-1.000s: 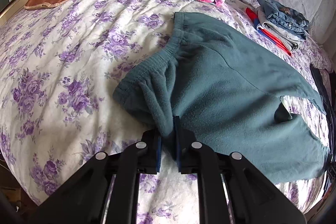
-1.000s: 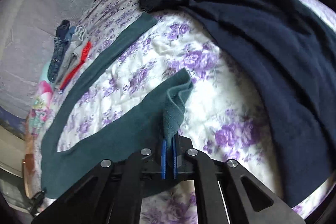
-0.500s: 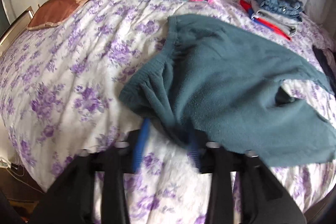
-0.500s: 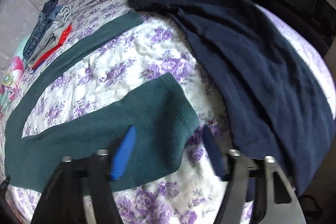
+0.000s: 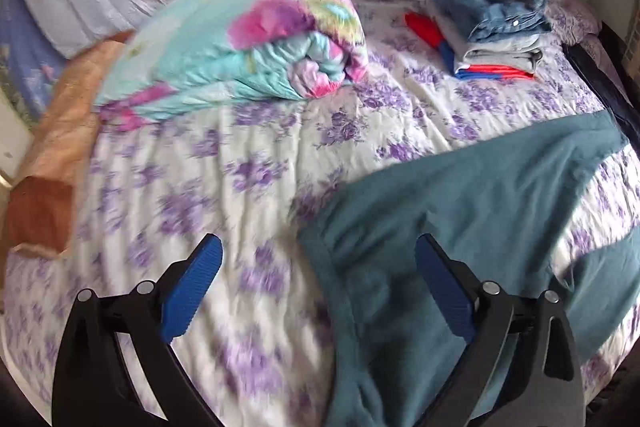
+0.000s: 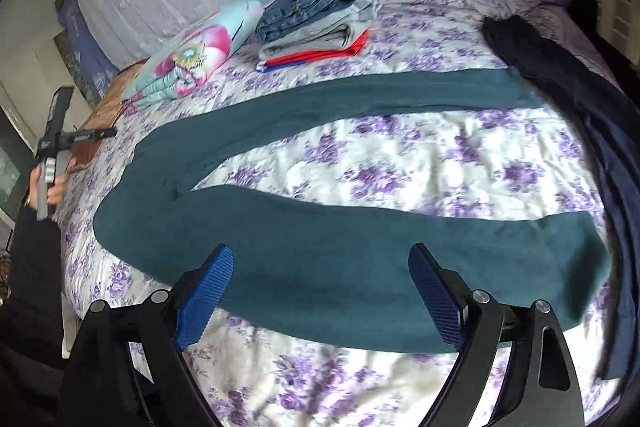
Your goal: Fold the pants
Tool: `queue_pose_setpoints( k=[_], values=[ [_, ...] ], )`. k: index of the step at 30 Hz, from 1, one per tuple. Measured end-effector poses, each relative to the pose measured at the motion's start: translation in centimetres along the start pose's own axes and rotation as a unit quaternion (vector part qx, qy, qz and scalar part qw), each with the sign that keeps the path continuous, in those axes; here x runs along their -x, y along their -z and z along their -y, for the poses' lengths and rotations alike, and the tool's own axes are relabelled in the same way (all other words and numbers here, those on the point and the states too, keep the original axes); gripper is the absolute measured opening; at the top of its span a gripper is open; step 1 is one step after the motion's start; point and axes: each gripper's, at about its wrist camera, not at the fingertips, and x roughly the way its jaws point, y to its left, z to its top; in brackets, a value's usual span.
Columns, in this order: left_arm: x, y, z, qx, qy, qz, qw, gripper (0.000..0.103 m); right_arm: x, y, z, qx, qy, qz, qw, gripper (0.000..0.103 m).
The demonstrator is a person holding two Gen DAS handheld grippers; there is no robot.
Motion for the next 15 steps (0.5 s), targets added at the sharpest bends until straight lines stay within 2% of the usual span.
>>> queue_pose_setpoints(
  k=[3, 4, 7, 8, 9, 10, 11, 12, 13, 15],
  values=[
    [-5.0, -1.9, -1.3, 0.016, 0.070, -0.043, 0.9965, 0.095, -0.4, 0.1, -1.6, 0.014, 0.011, -0.008, 1.000, 0.090],
    [-6.5, -2.3, -1.5, 0.017, 0.102, -0.059, 0.9929, 0.095, -0.5, -0.3, -1.9, 0.015, 0.018, -0.009, 1.000, 0.090],
    [-9.3, -2.1, -1.1, 0.002, 0.163, -0.079, 0.9835, 0.095, -1.7, -1.6, -2.5, 0.024, 0.034, -0.021, 0.999, 0.090],
    [-9.9, -1.9, -1.0, -0.003, 0.171, -0.080, 0.9821, 0.094, -2.6, -2.4, -3.0, 0.035, 0.040, -0.031, 0.998, 0.090],
    [-10.3, -1.6, -0.8, -0.007, 0.171, -0.073, 0.9825, 0.089, -3.7, -3.6, -3.8, 0.052, 0.042, -0.043, 0.997, 0.090],
    [-10.4, -1.2, -0.4, -0.019, 0.160, -0.055, 0.9855, 0.066, -4.9, -4.9, -4.7, 0.074, 0.037, -0.051, 0.995, 0.090],
    [-10.4, -1.2, -0.3, -0.031, 0.157, -0.043, 0.9861, 0.050, -5.9, -6.4, -6.1, 0.102, 0.021, -0.054, 0.993, 0.090],
    [-10.0, -1.2, -0.2, -0.039, 0.166, -0.032, 0.9848, 0.036, -7.1, -8.1, -7.7, 0.135, -0.004, -0.054, 0.989, 0.090],
    [-9.5, -1.1, 0.1, -0.048, 0.186, -0.026, 0.9811, 0.012, -8.3, -9.9, -9.2, 0.166, -0.029, -0.054, 0.984, 0.090],
    [-8.7, -0.9, 0.6, -0.067, 0.173, -0.010, 0.9826, 0.007, -11.3, -13.4, -12.4, 0.235, -0.071, -0.056, 0.968, 0.090]
  ],
)
